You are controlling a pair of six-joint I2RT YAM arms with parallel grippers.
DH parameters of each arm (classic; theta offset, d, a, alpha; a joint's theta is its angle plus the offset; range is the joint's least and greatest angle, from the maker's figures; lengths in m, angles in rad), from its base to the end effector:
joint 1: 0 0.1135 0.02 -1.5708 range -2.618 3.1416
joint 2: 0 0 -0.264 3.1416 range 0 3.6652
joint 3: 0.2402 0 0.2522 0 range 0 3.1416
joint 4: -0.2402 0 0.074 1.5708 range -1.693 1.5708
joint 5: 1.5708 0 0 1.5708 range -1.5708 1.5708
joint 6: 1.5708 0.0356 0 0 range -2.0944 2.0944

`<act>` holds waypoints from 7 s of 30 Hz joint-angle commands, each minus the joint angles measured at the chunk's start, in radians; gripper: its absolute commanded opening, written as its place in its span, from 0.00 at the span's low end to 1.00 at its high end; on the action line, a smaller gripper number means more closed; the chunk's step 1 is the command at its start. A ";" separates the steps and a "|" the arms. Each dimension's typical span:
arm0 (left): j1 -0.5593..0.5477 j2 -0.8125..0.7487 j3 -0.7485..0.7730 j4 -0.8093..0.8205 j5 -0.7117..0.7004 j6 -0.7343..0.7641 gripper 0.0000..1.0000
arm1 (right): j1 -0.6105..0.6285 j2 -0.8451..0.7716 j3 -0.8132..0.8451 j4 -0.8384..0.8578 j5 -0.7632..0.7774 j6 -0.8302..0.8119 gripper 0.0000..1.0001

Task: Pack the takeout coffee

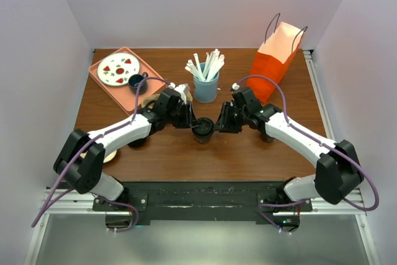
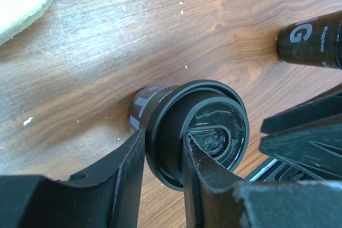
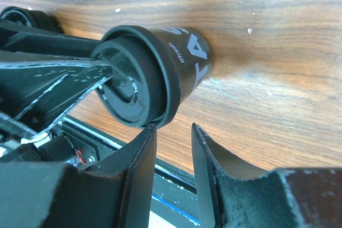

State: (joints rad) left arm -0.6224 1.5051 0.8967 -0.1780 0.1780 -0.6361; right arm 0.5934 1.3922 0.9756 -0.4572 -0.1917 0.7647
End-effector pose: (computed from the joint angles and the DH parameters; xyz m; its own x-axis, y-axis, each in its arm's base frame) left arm 0.2522 -0.1888 0.2090 -0.8638 -0.0998 -0.4938 0.2017 0.8297 -0.5205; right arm 0.2377 0.1685 0.2455 -0.9089 0.2067 -0.3621 -0.0292 0.8348 0.5498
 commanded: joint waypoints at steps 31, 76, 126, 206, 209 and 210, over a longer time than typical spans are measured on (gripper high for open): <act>-0.014 0.138 -0.111 -0.370 -0.092 0.058 0.27 | -0.003 -0.016 -0.225 0.379 -0.011 0.131 0.27; -0.025 0.115 -0.027 -0.468 -0.037 -0.002 0.35 | -0.060 0.108 -0.232 0.414 -0.120 -0.068 0.30; 0.018 0.030 0.262 -0.419 0.124 0.033 0.70 | -0.058 0.188 -0.044 0.339 -0.275 -0.108 0.30; 0.197 -0.149 -0.177 -0.023 0.439 0.090 0.72 | -0.053 -0.019 -0.070 0.276 -0.331 -0.070 0.32; 0.197 -0.148 -0.185 -0.011 0.439 0.085 0.72 | -0.050 -0.032 -0.118 0.327 -0.350 -0.054 0.33; 0.197 -0.151 -0.185 -0.008 0.442 0.084 0.73 | -0.052 -0.035 -0.126 0.334 -0.353 -0.051 0.33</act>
State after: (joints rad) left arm -0.4313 1.3491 0.7284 -0.2283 0.6037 -0.5568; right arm 0.5339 1.3968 0.8883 -0.2119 -0.4927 0.6872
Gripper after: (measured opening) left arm 0.723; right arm 0.321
